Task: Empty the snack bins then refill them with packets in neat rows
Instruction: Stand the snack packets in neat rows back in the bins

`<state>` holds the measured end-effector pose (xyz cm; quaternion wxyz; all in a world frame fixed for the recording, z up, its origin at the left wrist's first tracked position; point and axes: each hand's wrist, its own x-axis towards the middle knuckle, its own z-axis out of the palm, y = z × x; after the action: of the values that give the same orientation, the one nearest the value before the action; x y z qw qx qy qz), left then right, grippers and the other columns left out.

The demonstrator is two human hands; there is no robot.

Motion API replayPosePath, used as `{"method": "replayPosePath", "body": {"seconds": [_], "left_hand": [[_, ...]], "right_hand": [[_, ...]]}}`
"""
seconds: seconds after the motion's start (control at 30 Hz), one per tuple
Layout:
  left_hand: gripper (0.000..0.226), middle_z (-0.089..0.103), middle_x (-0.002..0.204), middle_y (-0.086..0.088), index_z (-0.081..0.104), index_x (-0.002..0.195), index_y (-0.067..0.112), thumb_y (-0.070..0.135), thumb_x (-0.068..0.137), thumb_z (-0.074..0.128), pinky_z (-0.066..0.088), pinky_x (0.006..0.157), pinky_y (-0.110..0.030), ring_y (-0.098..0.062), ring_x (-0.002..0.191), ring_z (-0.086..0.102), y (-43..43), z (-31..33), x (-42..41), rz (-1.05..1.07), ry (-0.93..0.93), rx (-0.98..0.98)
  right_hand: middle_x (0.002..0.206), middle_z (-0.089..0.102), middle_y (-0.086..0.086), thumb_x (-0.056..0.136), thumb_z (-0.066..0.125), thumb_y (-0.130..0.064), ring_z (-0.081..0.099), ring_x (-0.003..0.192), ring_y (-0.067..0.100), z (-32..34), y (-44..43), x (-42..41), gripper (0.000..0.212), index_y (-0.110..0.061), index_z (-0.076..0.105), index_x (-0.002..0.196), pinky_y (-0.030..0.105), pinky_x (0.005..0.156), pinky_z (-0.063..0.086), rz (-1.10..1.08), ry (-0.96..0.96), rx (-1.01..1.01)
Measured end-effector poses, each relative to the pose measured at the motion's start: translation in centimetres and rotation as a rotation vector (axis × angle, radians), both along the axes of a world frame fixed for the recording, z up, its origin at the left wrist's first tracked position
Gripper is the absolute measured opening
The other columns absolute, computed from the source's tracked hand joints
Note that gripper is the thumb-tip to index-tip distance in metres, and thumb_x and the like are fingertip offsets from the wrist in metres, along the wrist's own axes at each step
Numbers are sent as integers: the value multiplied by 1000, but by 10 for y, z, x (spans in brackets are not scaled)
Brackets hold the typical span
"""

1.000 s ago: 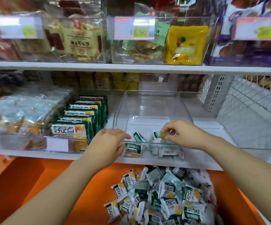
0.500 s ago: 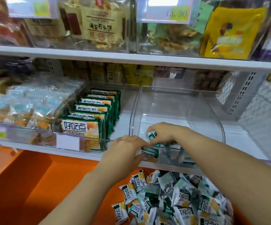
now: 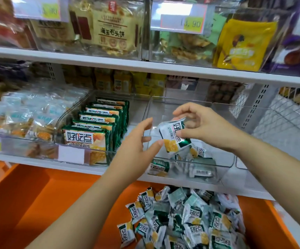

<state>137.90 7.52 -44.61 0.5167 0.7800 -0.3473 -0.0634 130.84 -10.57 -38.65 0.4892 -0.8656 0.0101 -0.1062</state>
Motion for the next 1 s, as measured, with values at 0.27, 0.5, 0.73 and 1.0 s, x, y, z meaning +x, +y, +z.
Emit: {"method": "replayPosePath", "body": {"seconds": [0.27, 0.5, 0.73, 1.0], "left_hand": [[25, 69, 100, 5, 57, 107, 36, 20, 90, 64, 56, 78, -43, -15, 78, 70, 27, -2, 2, 28, 77, -16], [28, 64, 101, 2, 57, 115, 27, 23, 88, 64, 40, 53, -25, -3, 55, 56, 32, -9, 36, 158, 144, -77], [25, 66, 102, 10, 57, 113, 28, 23, 89, 64, 38, 50, -21, -9, 63, 62, 29, -12, 44, 175, 164, -108], [24, 61, 92, 21, 52, 90, 41, 19, 90, 63, 53, 67, -25, -12, 69, 64, 19, -8, 36, 189, 157, -125]], "right_hand": [[109, 69, 4, 83, 68, -8, 69, 93, 14, -14, 10, 10, 26, -20, 57, 105, 32, 87, 56, 2, 58, 188], [150, 32, -1, 84, 45, 12, 30, 139, 19, -74, -38, 47, 65, -30, 51, 133, 26, 108, 28, 66, 570, -804], [127, 51, 0, 76, 69, -13, 51, 111, 24, -80, -45, 68, 35, -42, 58, 93, 35, 92, 46, 132, 643, -1090], [85, 57, -8, 77, 76, -27, 55, 84, 18, -48, -58, 46, 27, -27, 51, 90, 32, 73, 45, -25, 409, -938]]}}
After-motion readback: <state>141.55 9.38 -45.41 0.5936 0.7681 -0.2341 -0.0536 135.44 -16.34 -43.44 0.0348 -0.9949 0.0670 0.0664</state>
